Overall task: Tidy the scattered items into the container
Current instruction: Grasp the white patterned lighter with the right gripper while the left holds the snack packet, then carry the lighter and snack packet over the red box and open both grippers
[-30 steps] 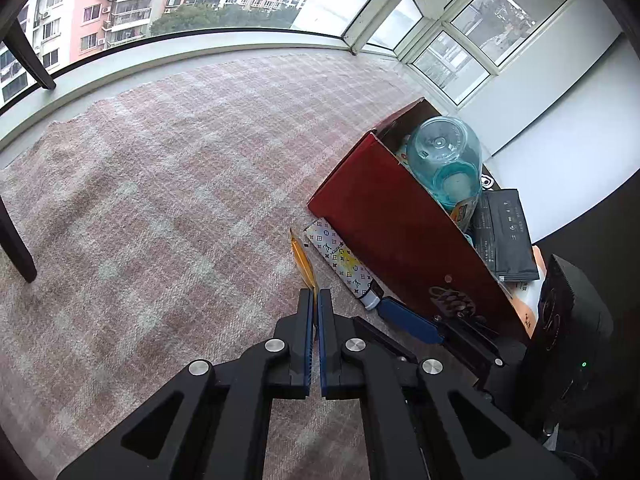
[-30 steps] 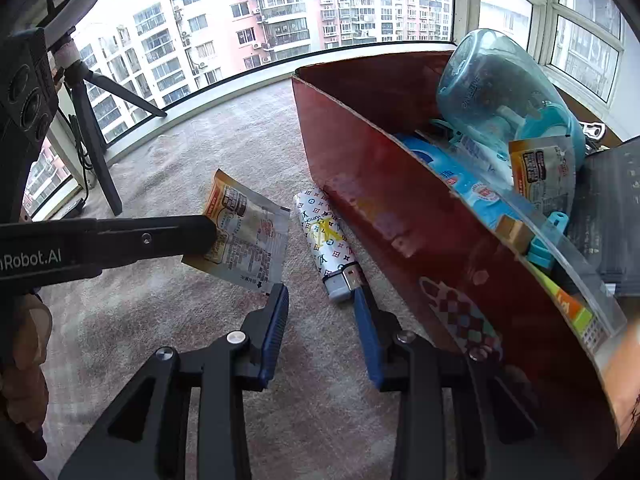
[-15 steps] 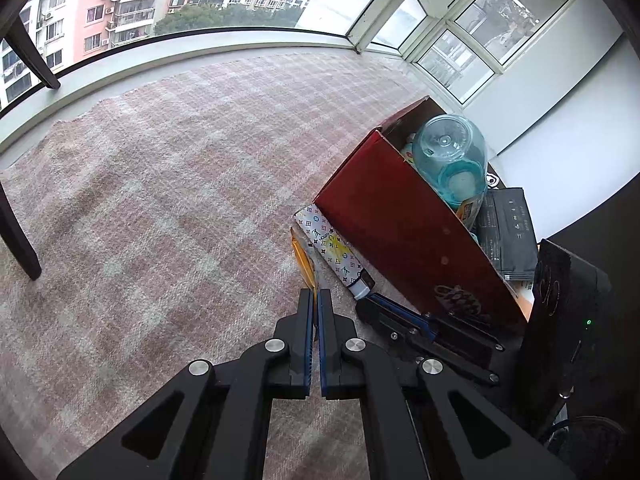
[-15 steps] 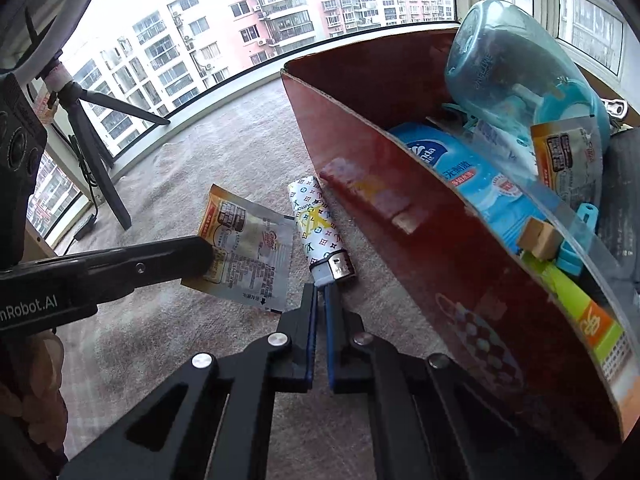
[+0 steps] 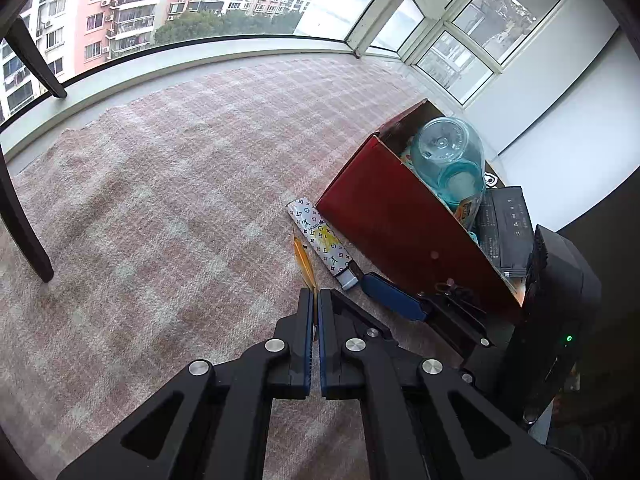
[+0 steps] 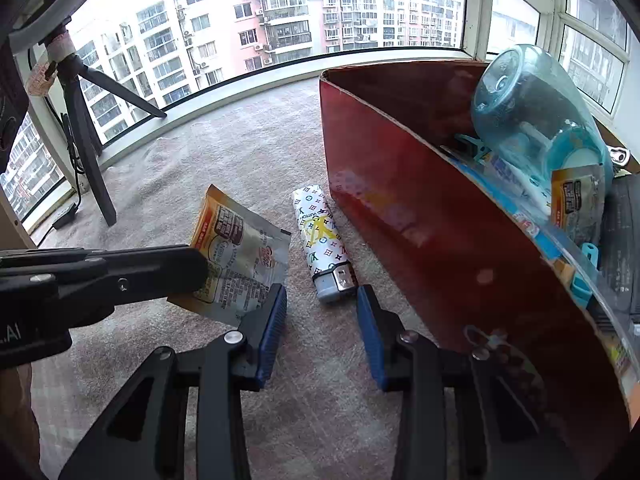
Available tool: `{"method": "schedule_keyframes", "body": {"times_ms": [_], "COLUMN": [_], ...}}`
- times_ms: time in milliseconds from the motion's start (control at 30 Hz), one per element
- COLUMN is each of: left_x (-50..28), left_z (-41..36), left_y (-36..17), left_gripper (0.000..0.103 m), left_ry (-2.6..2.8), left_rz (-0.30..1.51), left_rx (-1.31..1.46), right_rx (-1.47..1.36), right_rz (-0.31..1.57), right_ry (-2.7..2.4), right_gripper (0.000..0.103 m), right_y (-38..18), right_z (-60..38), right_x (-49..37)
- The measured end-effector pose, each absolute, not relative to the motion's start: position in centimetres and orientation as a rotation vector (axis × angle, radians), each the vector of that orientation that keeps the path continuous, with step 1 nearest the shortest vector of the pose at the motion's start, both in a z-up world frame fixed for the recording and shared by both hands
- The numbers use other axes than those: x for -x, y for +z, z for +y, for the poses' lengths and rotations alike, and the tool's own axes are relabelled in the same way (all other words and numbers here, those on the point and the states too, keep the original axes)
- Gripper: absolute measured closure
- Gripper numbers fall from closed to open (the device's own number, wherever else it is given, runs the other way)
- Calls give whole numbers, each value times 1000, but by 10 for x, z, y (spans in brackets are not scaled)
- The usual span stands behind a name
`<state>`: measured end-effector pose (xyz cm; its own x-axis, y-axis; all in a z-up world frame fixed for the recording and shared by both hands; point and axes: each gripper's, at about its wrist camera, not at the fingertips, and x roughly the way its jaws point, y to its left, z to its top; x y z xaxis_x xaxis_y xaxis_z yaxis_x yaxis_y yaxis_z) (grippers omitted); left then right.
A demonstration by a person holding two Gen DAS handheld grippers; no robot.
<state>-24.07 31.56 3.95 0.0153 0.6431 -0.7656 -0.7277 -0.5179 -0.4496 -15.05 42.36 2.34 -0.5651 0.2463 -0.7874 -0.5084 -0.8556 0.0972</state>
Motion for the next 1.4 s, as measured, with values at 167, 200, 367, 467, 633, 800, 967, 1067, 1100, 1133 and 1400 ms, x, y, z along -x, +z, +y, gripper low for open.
{"method": "schedule_keyframes", "body": {"times_ms": [167,200,367,467,633,800,967,1067,1100,1133,1400], "left_x": [249,250,252,251,251,249,238,228,224,219,184], "left_z": [305,304,303,303,302,302,292,282,279,276,268], "left_y": [38,39,40,41,41,41,46,54,57,61,112], "left_gripper": [102,102,102,101,102,102,102,102,102,102,102], "left_ry": [1717,1721,1721,1726,1732,1750,1763,1778,1787,1798,1872], "left_rz": [76,75,71,77,78,84,63,41,38,39,66], "left_rx": [1256,1254,1249,1247,1251,1257,1261,1259,1258,1254,1188], "right_rx": [1183,1179,1196,1206,1219,1243,1237,1234,1233,1231,1111], "right_rz": [502,485,415,333,361,436,486,516,523,530,599], "right_ry": [2452,2444,2403,2415,2425,2439,2472,2506,2519,2532,2652], "right_gripper": [78,77,70,66,80,80,80,80,80,80,91], "right_y": [30,32,29,23,24,28,37,48,52,56,112], "right_z": [429,429,428,422,427,433,426,417,414,411,407], "right_x": [153,153,168,178,178,169,149,134,129,124,73]}}
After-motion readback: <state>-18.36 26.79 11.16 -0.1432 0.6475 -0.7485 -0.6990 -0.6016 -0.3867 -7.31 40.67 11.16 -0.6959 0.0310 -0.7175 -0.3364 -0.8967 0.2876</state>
